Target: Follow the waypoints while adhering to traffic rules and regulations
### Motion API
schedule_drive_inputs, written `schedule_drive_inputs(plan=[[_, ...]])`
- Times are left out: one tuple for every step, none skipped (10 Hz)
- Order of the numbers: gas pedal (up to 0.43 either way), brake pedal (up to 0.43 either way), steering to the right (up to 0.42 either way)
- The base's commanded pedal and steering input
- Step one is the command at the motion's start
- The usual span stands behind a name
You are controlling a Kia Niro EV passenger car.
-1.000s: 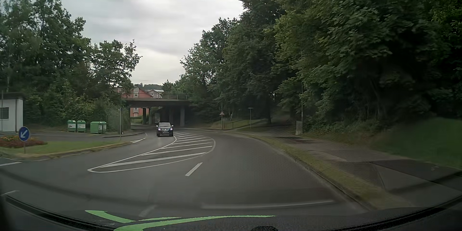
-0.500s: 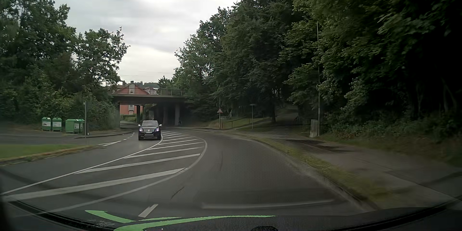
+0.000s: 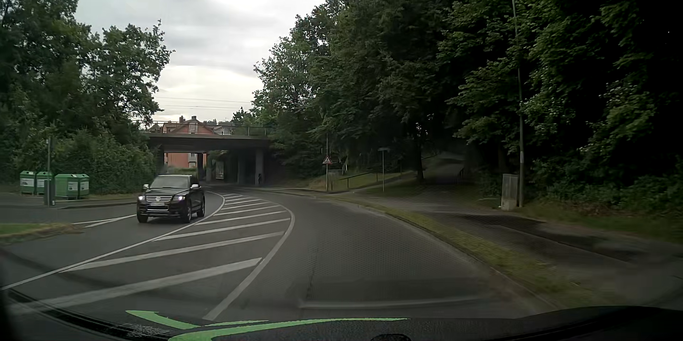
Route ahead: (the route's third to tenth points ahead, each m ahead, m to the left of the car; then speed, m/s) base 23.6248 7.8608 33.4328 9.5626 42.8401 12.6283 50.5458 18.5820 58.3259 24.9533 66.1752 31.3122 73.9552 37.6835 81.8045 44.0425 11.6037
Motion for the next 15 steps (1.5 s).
schedule_drive_inputs(plan=[[0.008,0.000,-0.031],[0.008,0.000,-0.035],[0.008,0.000,-0.039],[0.008,0.000,-0.040],[0.008,0.000,-0.044],[0.008,0.000,-0.046],[0.008,0.000,-0.048],[0.008,0.000,-0.051],[0.008,0.000,-0.054],[0.008,0.000,-0.058],[0.008,0.000,-0.060],[0.008,0.000,-0.061],[0.008,0.000,-0.062],[0.008,0.000,-0.063],[0.008,0.000,-0.063]])
